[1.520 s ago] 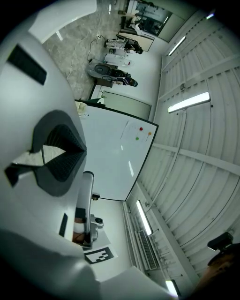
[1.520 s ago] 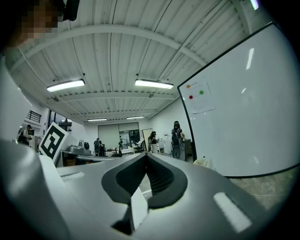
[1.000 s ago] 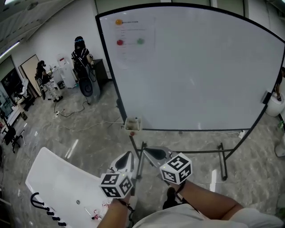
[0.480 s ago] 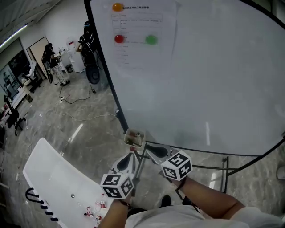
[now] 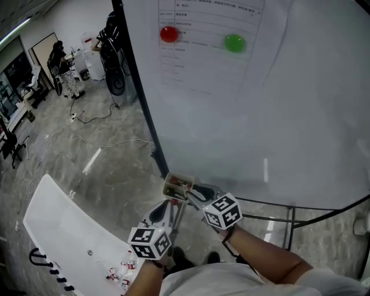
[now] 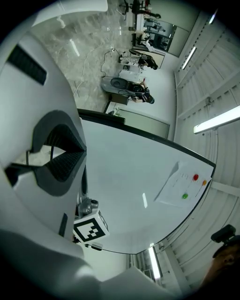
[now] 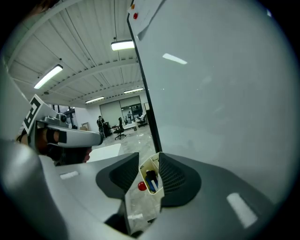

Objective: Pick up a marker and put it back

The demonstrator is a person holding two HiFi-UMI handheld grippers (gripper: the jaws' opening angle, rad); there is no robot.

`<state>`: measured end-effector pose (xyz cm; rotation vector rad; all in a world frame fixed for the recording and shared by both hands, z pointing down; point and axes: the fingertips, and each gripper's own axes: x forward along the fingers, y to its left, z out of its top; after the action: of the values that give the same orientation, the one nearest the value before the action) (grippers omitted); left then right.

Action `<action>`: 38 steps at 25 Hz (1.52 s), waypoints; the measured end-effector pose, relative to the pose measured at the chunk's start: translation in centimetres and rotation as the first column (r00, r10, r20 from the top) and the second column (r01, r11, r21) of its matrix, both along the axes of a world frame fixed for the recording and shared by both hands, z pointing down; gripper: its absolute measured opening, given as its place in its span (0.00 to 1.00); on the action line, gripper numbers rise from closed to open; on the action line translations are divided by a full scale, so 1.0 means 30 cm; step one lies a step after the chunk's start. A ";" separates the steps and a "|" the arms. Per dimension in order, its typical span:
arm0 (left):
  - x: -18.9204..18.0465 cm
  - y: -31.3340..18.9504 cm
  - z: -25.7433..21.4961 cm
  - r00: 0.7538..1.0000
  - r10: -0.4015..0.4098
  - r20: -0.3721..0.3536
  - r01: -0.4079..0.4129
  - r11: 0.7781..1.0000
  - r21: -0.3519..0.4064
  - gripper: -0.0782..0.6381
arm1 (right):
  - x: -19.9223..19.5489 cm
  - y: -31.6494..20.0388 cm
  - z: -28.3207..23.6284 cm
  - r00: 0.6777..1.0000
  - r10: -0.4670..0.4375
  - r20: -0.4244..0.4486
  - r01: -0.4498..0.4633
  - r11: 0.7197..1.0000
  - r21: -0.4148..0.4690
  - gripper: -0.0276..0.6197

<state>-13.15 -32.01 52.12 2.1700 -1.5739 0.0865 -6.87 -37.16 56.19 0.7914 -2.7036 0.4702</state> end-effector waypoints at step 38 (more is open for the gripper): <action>0.016 -0.043 -0.095 0.996 0.095 0.004 -0.095 0.992 0.082 0.11 | 0.024 -0.001 -0.366 0.998 0.022 0.063 -0.035 0.978 0.207 0.15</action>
<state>-12.67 -33.30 49.27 2.3079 -1.4987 0.0517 -6.16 -37.19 45.20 0.8844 -2.8339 0.2215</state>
